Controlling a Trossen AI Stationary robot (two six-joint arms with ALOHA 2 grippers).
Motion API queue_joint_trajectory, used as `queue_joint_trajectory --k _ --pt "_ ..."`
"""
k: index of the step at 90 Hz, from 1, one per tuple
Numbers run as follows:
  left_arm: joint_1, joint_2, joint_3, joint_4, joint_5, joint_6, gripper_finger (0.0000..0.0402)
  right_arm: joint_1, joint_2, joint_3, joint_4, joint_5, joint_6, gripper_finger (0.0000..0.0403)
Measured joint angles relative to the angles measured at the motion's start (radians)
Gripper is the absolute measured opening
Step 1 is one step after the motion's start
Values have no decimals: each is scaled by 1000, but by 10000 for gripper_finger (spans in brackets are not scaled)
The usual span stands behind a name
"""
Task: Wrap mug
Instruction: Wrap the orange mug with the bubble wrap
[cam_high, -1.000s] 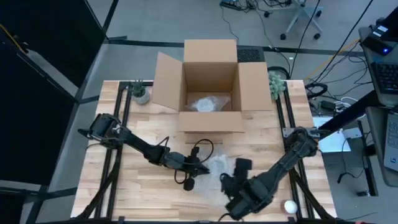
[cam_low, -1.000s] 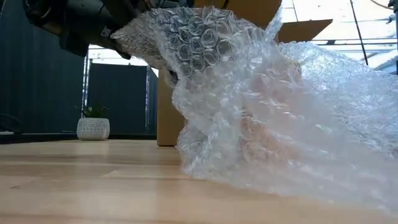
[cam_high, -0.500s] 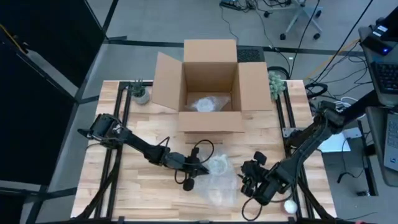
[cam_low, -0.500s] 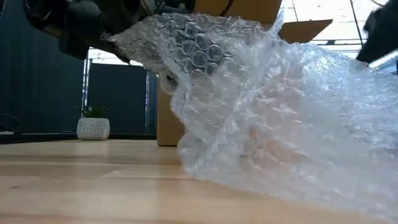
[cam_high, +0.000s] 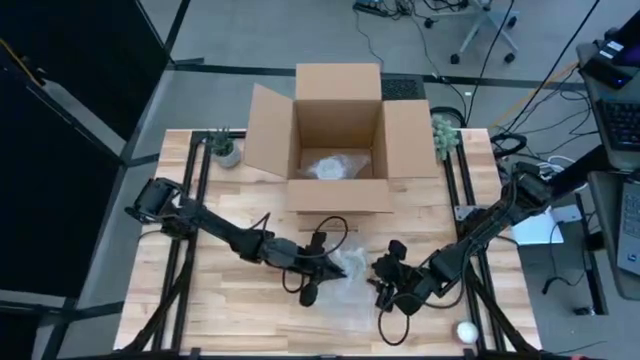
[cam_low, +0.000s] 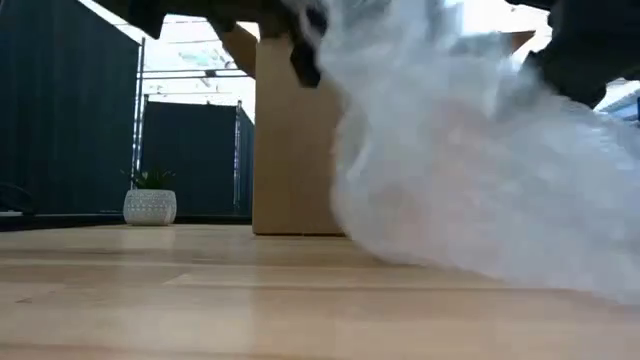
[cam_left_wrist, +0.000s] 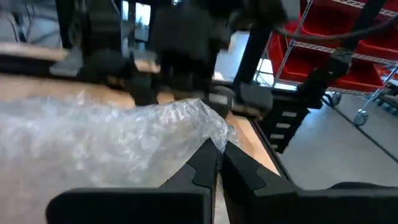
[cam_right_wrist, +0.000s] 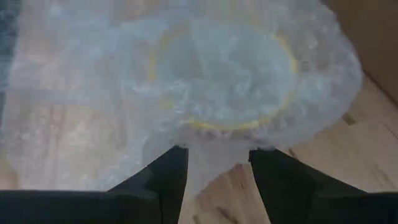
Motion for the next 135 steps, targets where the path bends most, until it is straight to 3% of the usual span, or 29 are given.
queue_joint_trajectory --k 20,48,80,96,115,135 --pt "38 43 113 -130 0 117 2 -25 0 0 6 -1 -34 160" --pt "118 151 126 -137 44 134 2 -49 0 2 -1 -5 -63 160" --pt "130 196 126 -117 79 109 2 -48 -26 310 -451 -76 -73 160" --pt "130 198 126 -105 80 109 2 -84 -25 304 -308 -52 -171 160" --pt "130 198 126 -106 80 109 2 -99 1 211 -200 -85 -92 160" --pt "130 198 125 -110 83 111 2 -86 23 168 -103 -50 -70 160"
